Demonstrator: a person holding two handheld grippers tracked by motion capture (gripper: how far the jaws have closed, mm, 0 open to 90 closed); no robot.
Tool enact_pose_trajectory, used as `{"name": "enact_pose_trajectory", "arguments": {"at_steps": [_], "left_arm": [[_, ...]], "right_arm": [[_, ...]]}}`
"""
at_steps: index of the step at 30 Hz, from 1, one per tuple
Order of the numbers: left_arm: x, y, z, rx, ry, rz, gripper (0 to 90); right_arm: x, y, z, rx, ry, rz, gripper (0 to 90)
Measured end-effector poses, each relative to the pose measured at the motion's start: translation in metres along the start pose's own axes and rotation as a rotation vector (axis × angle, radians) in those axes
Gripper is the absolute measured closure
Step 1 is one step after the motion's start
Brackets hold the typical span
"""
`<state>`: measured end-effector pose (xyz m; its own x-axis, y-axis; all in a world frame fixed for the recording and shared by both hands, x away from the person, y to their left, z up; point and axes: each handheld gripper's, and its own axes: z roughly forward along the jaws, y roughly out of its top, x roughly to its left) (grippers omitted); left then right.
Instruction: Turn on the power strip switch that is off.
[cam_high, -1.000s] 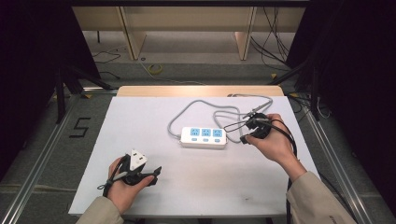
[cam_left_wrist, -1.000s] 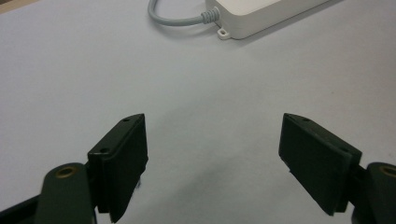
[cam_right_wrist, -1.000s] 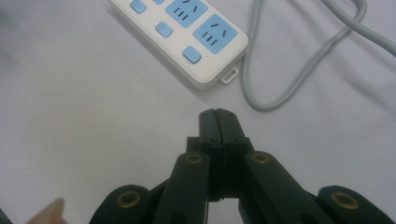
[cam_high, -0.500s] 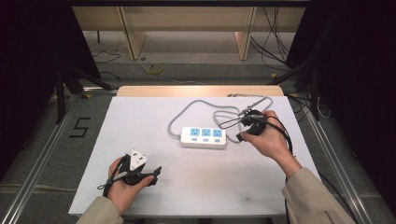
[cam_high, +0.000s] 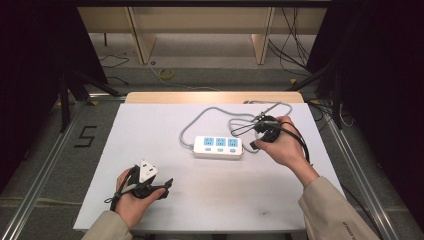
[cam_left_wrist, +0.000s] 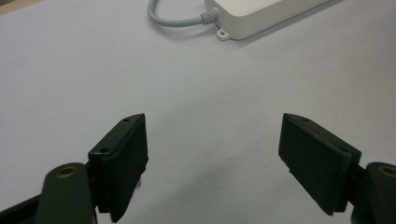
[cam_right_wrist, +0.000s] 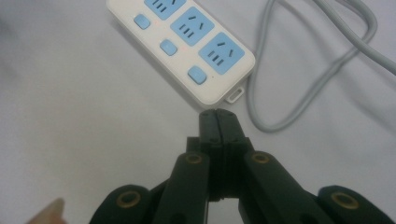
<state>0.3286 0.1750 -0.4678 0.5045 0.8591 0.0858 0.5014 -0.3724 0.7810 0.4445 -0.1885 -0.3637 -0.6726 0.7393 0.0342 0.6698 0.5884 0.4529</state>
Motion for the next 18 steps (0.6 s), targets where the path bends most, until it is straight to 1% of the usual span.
{"name": "enact_pose_trajectory", "arguments": {"at_steps": [18], "left_arm": [[0.0, 0.0, 0.0, -0.002, 0.001, 0.002, 24.1]], "right_arm": [[0.001, 0.012, 0.009, 0.021, -0.005, -0.002, 90.0]]}}
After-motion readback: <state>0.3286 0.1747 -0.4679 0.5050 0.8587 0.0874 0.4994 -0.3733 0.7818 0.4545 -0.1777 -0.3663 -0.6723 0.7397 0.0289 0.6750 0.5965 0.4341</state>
